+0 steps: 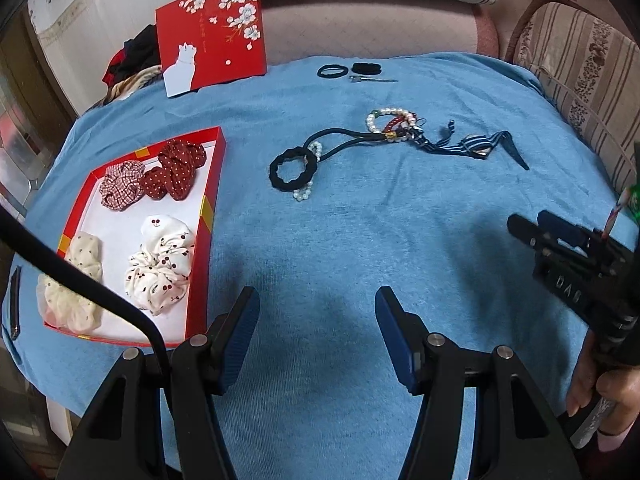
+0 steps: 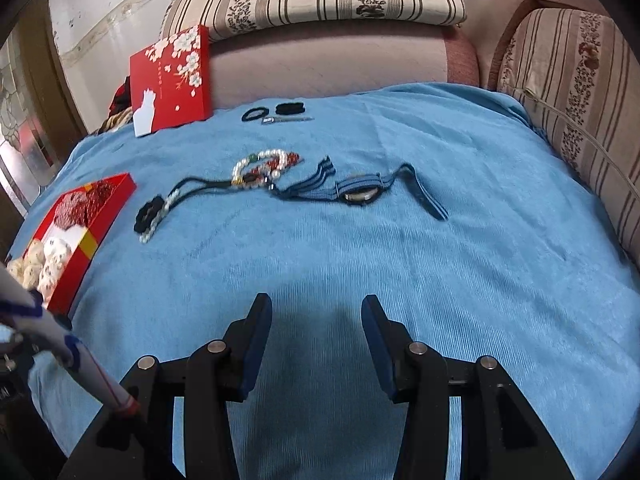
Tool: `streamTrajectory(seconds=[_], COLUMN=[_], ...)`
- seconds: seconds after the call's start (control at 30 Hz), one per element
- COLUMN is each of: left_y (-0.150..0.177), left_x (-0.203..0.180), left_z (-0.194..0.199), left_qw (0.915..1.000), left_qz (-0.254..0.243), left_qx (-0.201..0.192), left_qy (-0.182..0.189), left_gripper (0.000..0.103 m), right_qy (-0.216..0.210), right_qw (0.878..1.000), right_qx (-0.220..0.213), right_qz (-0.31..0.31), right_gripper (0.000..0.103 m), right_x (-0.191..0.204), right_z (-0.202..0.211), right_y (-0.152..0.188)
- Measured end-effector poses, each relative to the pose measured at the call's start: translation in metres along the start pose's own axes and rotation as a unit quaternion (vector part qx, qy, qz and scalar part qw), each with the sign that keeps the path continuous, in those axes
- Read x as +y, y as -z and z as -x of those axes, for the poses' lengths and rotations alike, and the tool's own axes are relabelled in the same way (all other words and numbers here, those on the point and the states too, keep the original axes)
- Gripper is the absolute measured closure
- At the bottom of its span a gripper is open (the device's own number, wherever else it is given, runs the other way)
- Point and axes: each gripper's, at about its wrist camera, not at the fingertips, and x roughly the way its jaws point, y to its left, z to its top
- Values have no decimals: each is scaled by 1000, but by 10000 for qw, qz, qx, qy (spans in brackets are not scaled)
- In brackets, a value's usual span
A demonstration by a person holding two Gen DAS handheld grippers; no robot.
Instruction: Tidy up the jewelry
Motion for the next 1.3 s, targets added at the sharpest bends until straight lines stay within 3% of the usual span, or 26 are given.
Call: streamTrajectory(seconds=[0.2, 0.33, 0.47, 0.6, 0.7, 0.83, 0.93, 0.97, 1.03, 1.17, 1.3], left_y=[-24, -50, -74, -96, -105, -109, -110, -111, -112, -112, -111], left_x=[29, 50, 60, 67, 66, 61, 57, 56, 54, 55, 59], left_z=[-9, -26, -52, -85, -111, -136, -144, -145, -147, -140, -109], left_qw=[9990, 9978, 9972, 9955, 9945, 9925, 9934, 9935, 9921, 9907, 9883], left_qz=[302, 508, 542, 607, 650, 639, 579, 562, 550, 640, 730], left_qx=[-287, -281, -168, 54, 286, 568, 539, 511, 530, 439, 162], left_qy=[177, 323, 497, 719, 774, 868, 834, 844, 995, 1117, 1330], left_gripper=[44, 44, 45, 58, 65, 67, 67, 70, 98, 97, 97], right_qy=[-96, -229, -259, -275, -299, -340, -348, -345, -339, -471, -854], right_qw=[9993, 9965, 9943, 9973, 9971, 9970, 9966, 9963, 9956, 9927, 9893], right_qx=[-322, -729, -864, -471, -581, -528, -526, -543, -556, -532, -521], right_qz=[-155, -342, -575, -483, -395, -454, -530, -576, -680, -979, -1062], right_gripper=[53, 50, 48, 48, 48, 48, 48, 48, 48, 48, 48], right_x=[-6, -11, -21, -27, -27, -32, -38, -42, -50, -69, -76], right_z=[-14, -17, -27, -47, -45, -50, -51, -51, -50, -51, -52], right_y=[-40, -75, -75, -62, -66, -68, -68, -70, -72, -74, -77])
